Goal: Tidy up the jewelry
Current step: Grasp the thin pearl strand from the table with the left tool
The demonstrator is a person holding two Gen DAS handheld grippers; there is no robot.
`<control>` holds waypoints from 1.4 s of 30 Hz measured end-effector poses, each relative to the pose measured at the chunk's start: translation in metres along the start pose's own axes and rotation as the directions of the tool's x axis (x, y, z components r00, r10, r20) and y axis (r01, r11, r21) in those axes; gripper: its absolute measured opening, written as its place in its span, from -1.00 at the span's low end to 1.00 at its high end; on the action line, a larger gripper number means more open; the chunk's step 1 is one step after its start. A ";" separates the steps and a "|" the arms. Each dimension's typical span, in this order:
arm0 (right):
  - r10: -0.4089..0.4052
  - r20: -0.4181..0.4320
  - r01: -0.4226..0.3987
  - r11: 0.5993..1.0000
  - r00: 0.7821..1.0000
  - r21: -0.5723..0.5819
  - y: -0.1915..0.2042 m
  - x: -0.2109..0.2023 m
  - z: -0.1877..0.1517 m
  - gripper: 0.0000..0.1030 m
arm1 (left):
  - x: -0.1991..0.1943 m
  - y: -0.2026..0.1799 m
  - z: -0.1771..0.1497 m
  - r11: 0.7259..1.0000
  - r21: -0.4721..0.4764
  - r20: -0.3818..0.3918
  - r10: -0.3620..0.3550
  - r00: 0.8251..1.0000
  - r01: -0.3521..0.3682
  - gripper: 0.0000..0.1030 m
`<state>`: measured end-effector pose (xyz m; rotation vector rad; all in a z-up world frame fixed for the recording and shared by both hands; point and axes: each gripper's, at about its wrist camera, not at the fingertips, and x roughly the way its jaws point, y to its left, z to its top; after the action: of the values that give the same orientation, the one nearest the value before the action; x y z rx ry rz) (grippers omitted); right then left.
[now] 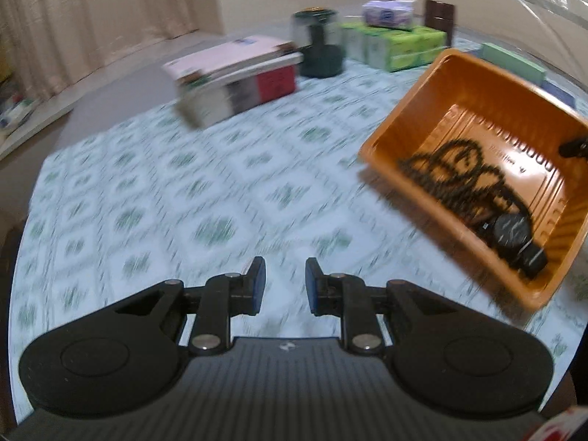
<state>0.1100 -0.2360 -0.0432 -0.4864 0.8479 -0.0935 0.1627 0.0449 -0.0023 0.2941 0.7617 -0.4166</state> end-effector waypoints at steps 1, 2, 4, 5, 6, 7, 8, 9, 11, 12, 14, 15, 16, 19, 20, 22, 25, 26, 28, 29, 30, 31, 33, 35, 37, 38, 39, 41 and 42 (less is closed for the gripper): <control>-0.003 -0.001 0.003 1.000 1.000 -0.001 0.000 0.001 0.000 -0.89 | -0.003 0.003 -0.009 0.999 -0.034 -0.001 0.004 1.000 -0.004 -0.61; -0.003 -0.001 0.003 1.000 1.000 0.000 0.000 0.001 0.001 -0.89 | -0.006 0.005 -0.019 0.998 -0.064 0.000 0.013 1.000 -0.013 -0.60; -0.002 -0.002 0.002 1.000 1.000 0.002 0.001 0.001 0.000 -0.89 | -0.012 0.009 -0.037 0.992 -0.124 0.003 0.035 0.999 -0.034 -0.55; -0.003 -0.002 0.003 1.000 1.000 0.000 0.001 0.001 0.000 -0.89 | -0.014 0.008 -0.044 0.989 -0.145 0.002 0.043 0.999 -0.042 -0.53; -0.003 -0.002 0.003 1.000 1.000 0.001 0.000 0.001 0.001 -0.89 | -0.016 0.007 -0.051 0.986 -0.158 0.002 0.051 0.999 -0.050 -0.53; -0.003 -0.002 0.003 1.000 1.000 0.002 0.000 0.001 0.000 -0.89 | -0.019 0.005 -0.057 0.984 -0.169 0.003 0.060 0.998 -0.059 -0.52; -0.003 -0.001 0.003 1.000 1.000 0.003 -0.001 0.001 0.001 -0.89 | -0.022 0.002 -0.061 0.983 -0.175 0.006 0.065 0.998 -0.063 -0.49; -0.003 -0.001 0.003 1.000 1.000 0.004 0.000 0.001 0.000 -0.89 | -0.024 -0.002 -0.065 0.981 -0.183 0.011 0.062 0.998 -0.059 -0.46; -0.005 0.000 0.005 1.000 1.000 0.006 0.000 0.001 0.000 -0.89 | -0.027 -0.010 -0.070 0.980 -0.197 0.024 0.040 0.999 -0.034 -0.33; -0.006 0.001 0.006 1.000 1.000 0.006 0.001 0.002 0.000 -0.89 | -0.026 -0.015 -0.071 0.980 -0.200 0.034 0.017 0.999 -0.010 -0.31; -0.007 0.002 0.007 1.000 1.000 0.006 0.001 0.001 -0.001 -0.89 | -0.022 -0.025 -0.072 0.978 -0.206 0.042 -0.021 0.999 0.029 -0.28; -0.005 0.001 0.005 1.000 1.000 0.005 0.001 0.002 -0.001 -0.89 | -0.019 -0.031 -0.071 0.980 -0.198 0.041 -0.029 0.999 0.037 -0.28; -0.006 0.001 0.006 1.000 1.000 0.005 0.001 0.002 -0.001 -0.89 | -0.016 -0.037 -0.070 0.982 -0.184 0.037 -0.031 0.999 0.037 -0.28; -0.005 0.002 0.005 1.000 1.000 0.006 0.002 0.002 -0.001 -0.89 | -0.004 -0.053 -0.067 0.987 -0.157 0.036 -0.037 0.999 0.042 -0.29; -0.005 0.002 0.005 1.000 1.000 0.006 0.003 0.002 -0.001 -0.89 | 0.000 -0.057 -0.065 0.986 -0.159 0.035 -0.044 0.998 0.049 -0.30; -0.004 0.002 0.004 1.000 1.000 0.008 0.003 0.002 -0.001 -0.89 | 0.009 -0.062 -0.063 0.986 -0.160 0.030 -0.048 0.998 0.052 -0.39; -0.004 0.002 0.004 1.000 1.000 0.007 0.003 0.002 -0.001 -0.89 | 0.019 -0.069 -0.061 0.985 -0.158 0.011 -0.063 0.998 0.064 -0.51; -0.004 0.002 0.004 1.000 1.000 0.008 0.003 0.002 -0.001 -0.89 | 0.023 -0.071 -0.061 0.986 -0.155 -0.002 -0.068 0.998 0.067 -0.58; -0.002 0.001 0.002 1.000 1.000 0.011 0.003 0.003 -0.002 -0.89 | 0.028 -0.075 -0.062 0.988 -0.145 -0.017 -0.056 0.998 0.053 -0.62; -0.002 0.002 0.002 1.000 1.000 0.012 0.003 0.002 -0.002 -0.89 | 0.030 -0.075 -0.062 0.989 -0.143 -0.016 -0.049 0.999 0.046 -0.63; 0.000 0.002 0.000 1.000 1.000 0.013 0.002 0.003 -0.003 -0.89 | 0.031 -0.076 -0.062 0.989 -0.141 -0.019 -0.044 0.999 0.041 -0.64; 0.000 0.002 0.000 1.000 1.000 0.014 0.002 0.003 -0.003 -0.89 | 0.031 -0.077 -0.062 0.990 -0.138 -0.021 -0.037 0.999 0.034 -0.66; 0.000 0.002 0.000 1.000 1.000 0.015 0.002 0.003 -0.003 -0.88 | 0.034 -0.079 -0.061 0.992 -0.121 -0.023 -0.023 0.999 0.020 -0.68; -0.001 0.002 0.001 1.000 1.000 0.017 0.002 0.003 -0.003 -0.88 | 0.035 -0.083 -0.060 0.995 -0.101 -0.027 -0.007 1.000 0.005 -0.69; 0.001 0.001 -0.001 1.000 1.000 0.017 0.001 0.004 -0.003 -0.88 | 0.036 -0.085 -0.058 0.996 -0.086 -0.036 0.001 0.999 -0.004 -0.75; 0.001 0.001 -0.001 1.000 1.000 0.017 0.001 0.004 -0.003 -0.88 | 0.036 -0.086 -0.057 0.997 -0.081 -0.041 -0.002 0.999 -0.002 -0.85; 0.001 0.001 -0.001 1.000 1.000 0.018 0.001 0.004 -0.003 -0.88 | 0.036 -0.086 -0.056 0.997 -0.082 -0.045 -0.006 0.999 0.002 -0.89; 0.000 0.002 0.000 1.000 1.000 0.018 0.001 0.003 -0.003 -0.88 | 0.036 -0.088 -0.055 0.997 -0.080 -0.047 -0.007 0.999 0.003 -0.96; 0.000 0.002 0.000 1.000 1.000 0.017 0.001 0.003 -0.003 -0.88 | 0.035 -0.088 -0.055 0.997 -0.080 -0.045 -0.005 0.999 0.001 -0.97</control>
<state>0.1100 -0.2372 -0.0476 -0.4703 0.8444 -0.1003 0.1111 -0.0188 -0.0744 0.2280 0.8213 -0.3822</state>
